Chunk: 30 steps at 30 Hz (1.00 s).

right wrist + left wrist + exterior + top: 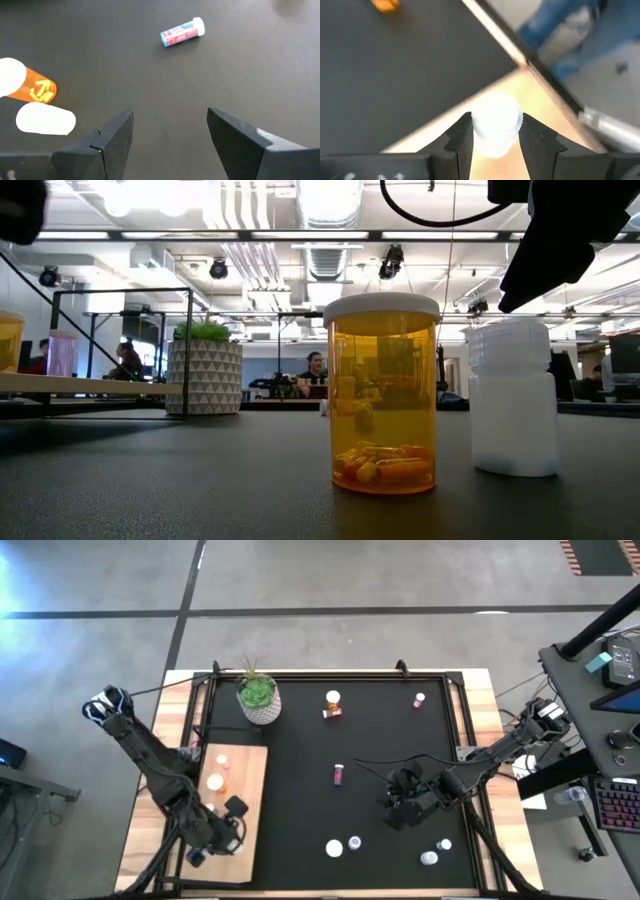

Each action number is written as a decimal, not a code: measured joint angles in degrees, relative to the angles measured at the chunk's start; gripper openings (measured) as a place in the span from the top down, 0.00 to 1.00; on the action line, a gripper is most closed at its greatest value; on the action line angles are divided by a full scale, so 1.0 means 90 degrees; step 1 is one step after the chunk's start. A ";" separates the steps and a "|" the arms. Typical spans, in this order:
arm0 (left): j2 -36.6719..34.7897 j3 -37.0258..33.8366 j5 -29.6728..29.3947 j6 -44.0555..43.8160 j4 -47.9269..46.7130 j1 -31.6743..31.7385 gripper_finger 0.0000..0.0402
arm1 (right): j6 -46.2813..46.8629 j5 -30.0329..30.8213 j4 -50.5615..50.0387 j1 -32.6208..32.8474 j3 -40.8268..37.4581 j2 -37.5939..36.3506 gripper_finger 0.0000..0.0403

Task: Pick and place medicine bottles onto shelf by color
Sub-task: Put the top white pill bottle on the shelf

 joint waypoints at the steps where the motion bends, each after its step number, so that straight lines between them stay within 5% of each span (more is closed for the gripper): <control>1: 0.0005 -0.0005 0.0023 0.0055 -0.0125 -0.0073 0.71 | 0.0002 0.0000 0.0010 0.0000 0.0000 0.0000 0.39; 30: 0.0002 -0.0021 -0.0191 0.0498 0.0180 -0.0738 0.69 | 0.0000 0.0000 0.0105 0.0000 0.0000 0.0000 0.40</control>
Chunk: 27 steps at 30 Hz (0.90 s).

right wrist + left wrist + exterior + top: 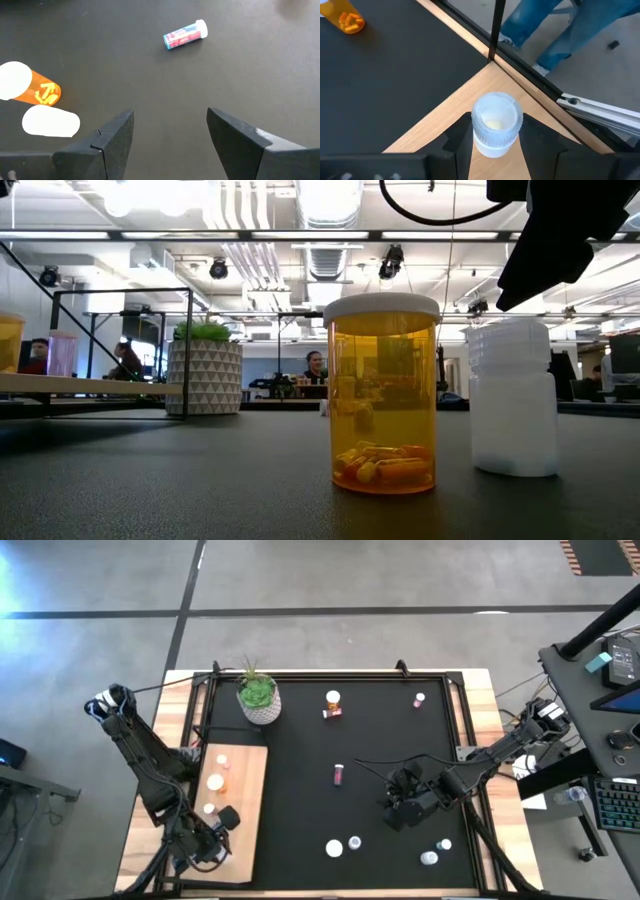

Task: Pick and place medicine bottles onto shelf by color
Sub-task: Put the top white pill bottle on the shelf

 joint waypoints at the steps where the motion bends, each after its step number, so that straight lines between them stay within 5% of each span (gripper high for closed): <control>1: 0.0002 -0.0002 -0.0003 0.0000 -0.0001 0.0000 0.69 | 0.0000 0.0000 0.0000 0.0000 0.0000 0.0000 0.40; 27: -0.0005 -0.0384 -0.0371 -0.0624 0.0192 -0.0015 0.69 | 0.0001 -0.0001 0.0008 0.0000 0.0000 0.0000 0.39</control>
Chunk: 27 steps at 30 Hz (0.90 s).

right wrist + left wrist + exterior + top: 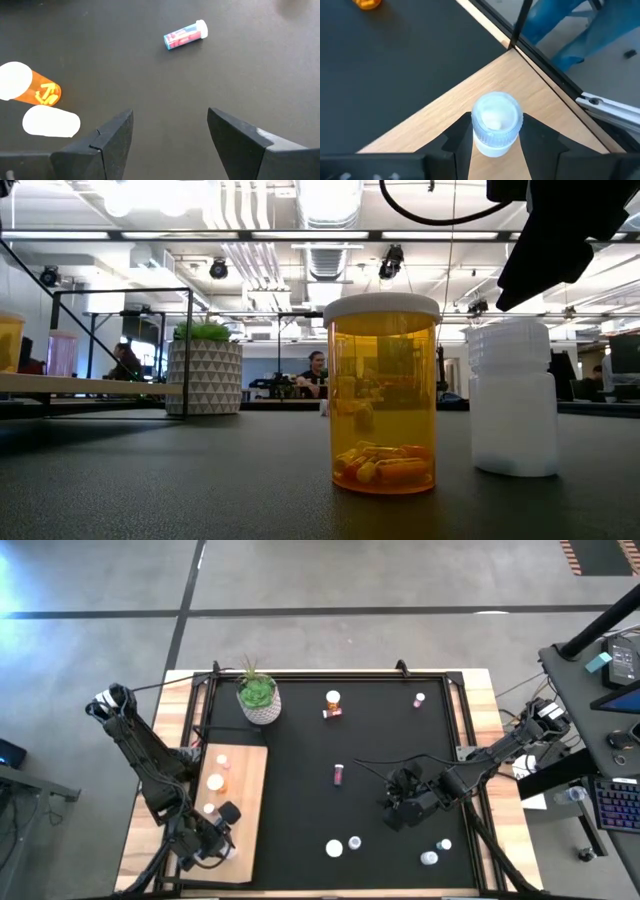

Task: Pick and place medicine bottles onto shelf by color
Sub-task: Put the top white pill bottle on the shelf

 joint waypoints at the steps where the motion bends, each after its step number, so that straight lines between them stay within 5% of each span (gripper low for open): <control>1: -0.0001 0.0000 0.0000 -0.0061 -0.0016 0.0000 0.68 | 0.0000 -0.0001 0.0002 -0.0002 0.0000 0.0000 0.39; 19: -0.0763 0.0193 -0.0196 -0.0287 -0.0481 0.0000 0.56 | 0.0000 -0.0001 0.0017 0.0000 0.0000 0.0000 0.38; 27: -0.0990 0.0631 -0.0356 -0.2254 -0.0916 0.0109 0.56 | -0.0001 0.0001 0.0026 0.0000 0.0000 0.0000 0.38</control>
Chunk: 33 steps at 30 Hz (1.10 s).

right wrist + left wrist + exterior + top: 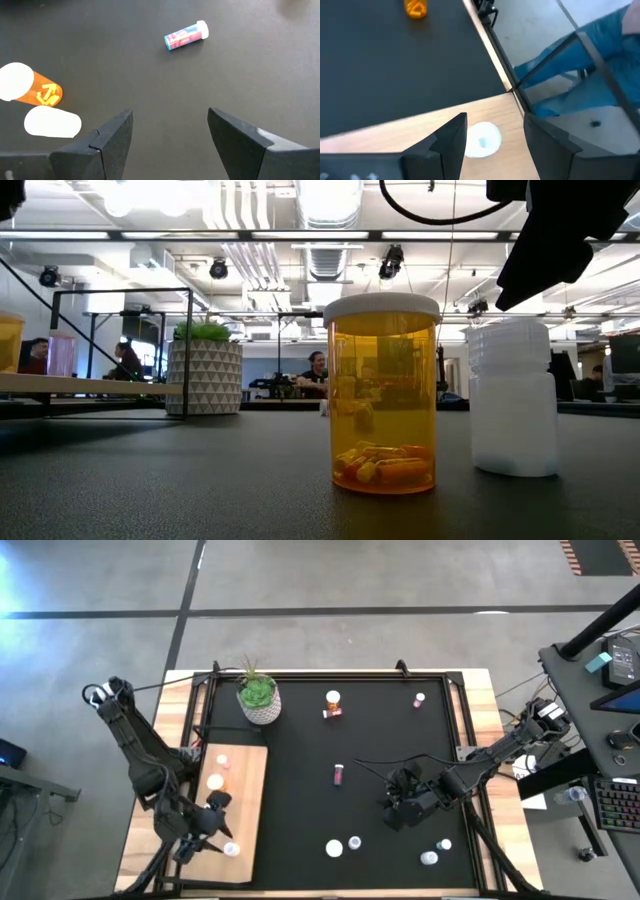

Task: Pick and place medicine bottles onto shelf by color
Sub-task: Put the top white pill bottle on the shelf

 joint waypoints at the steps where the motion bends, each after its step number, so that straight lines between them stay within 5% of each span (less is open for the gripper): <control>1: 0.0076 0.0131 -0.0005 -0.0179 -0.0130 -0.0001 0.56 | 0.0002 -0.0002 0.0005 -0.0001 0.0000 0.0000 0.38; 9: 0.0932 0.1281 0.0016 -0.1181 -0.1705 0.0032 0.56 | 0.0002 -0.0002 0.0009 -0.0002 0.0000 0.0000 0.38; 25: 0.2543 0.2174 0.0673 -0.5041 -0.2487 0.0778 0.56 | 0.0000 0.0000 0.0009 0.0000 0.0000 0.0000 0.38; 33: 0.3125 0.2583 0.0976 -0.5461 -0.3242 0.0781 0.56 | 0.0000 0.0000 0.0010 -0.0001 0.0000 0.0000 0.38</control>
